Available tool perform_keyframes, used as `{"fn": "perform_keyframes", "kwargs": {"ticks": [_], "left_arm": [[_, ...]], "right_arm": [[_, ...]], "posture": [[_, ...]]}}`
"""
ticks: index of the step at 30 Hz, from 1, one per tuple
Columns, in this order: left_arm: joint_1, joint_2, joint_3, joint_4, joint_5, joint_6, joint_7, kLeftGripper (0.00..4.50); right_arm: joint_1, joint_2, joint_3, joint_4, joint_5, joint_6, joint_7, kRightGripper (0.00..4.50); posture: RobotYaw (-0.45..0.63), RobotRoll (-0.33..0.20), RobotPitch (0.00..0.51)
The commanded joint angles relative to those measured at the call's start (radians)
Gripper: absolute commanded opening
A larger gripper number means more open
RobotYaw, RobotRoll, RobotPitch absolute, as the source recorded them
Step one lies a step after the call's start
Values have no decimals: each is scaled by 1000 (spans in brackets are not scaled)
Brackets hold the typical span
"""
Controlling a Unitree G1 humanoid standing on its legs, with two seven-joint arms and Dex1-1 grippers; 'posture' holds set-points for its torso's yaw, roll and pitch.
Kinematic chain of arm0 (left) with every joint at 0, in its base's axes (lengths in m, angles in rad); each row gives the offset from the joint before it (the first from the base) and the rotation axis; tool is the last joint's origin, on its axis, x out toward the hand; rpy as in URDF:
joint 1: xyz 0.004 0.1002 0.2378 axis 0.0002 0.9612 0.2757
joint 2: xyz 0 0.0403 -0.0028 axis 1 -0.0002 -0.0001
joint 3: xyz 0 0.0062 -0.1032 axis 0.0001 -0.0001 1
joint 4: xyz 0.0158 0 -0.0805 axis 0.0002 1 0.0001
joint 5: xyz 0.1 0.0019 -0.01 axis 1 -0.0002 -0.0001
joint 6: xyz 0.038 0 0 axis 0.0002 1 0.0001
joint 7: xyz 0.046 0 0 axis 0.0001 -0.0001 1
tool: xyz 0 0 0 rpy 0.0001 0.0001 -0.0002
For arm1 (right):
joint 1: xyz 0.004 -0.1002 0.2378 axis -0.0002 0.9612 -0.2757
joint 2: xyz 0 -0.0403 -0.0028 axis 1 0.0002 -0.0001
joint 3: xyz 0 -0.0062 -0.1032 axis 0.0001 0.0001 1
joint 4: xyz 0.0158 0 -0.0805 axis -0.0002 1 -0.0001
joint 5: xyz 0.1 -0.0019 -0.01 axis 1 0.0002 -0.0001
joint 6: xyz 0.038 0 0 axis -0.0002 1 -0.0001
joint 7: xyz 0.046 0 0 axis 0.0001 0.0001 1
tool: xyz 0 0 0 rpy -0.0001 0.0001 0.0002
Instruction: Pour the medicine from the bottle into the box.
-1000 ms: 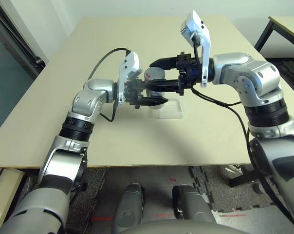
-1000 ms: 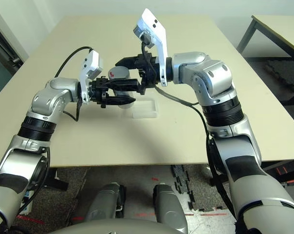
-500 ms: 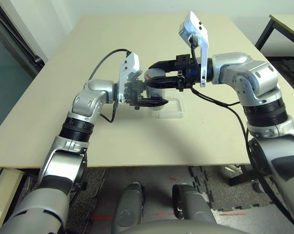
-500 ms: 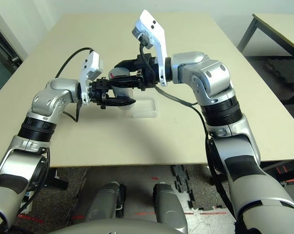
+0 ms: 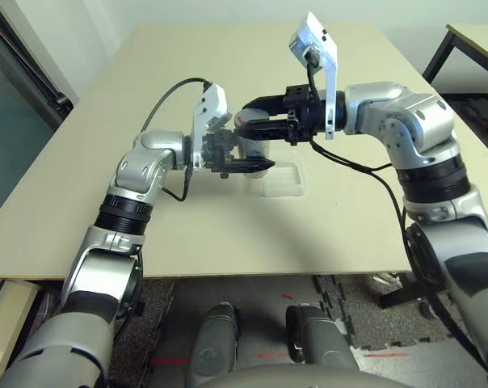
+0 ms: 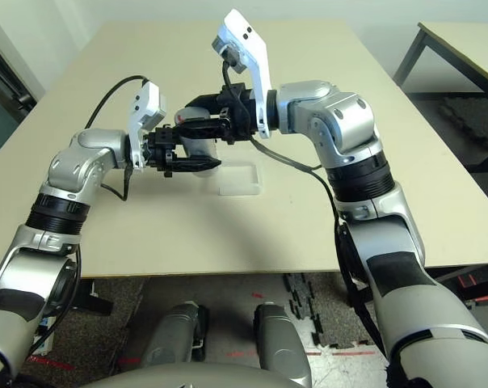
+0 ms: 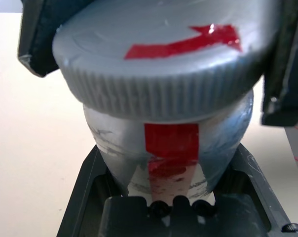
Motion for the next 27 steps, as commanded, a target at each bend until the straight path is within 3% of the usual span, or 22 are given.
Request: {"fn": "perform_keyframes", "kwargs": {"ticks": [1,12,21,27], "left_arm": [[38,-6,-46,-28,14,-11,-34,2536],[47,-8,-37,-29,31,-32,5,2536],[-46,-75,124,183,80,-179,321,2536],[-90,-79,236,365,123,-327,565,2536]], "right_arm": [[-50,-11,-74,66,-56,-33,-115,2587],[-79,17,-134,176,-119,-75,-248,2587],[-1,11,-220,266,-199,-224,-431,2587],[104,7,-300,302,-231,-371,-538,2587]], "posture": [[101,0,84],[104,0,87],[119,0,89],[128,0,87]]}}
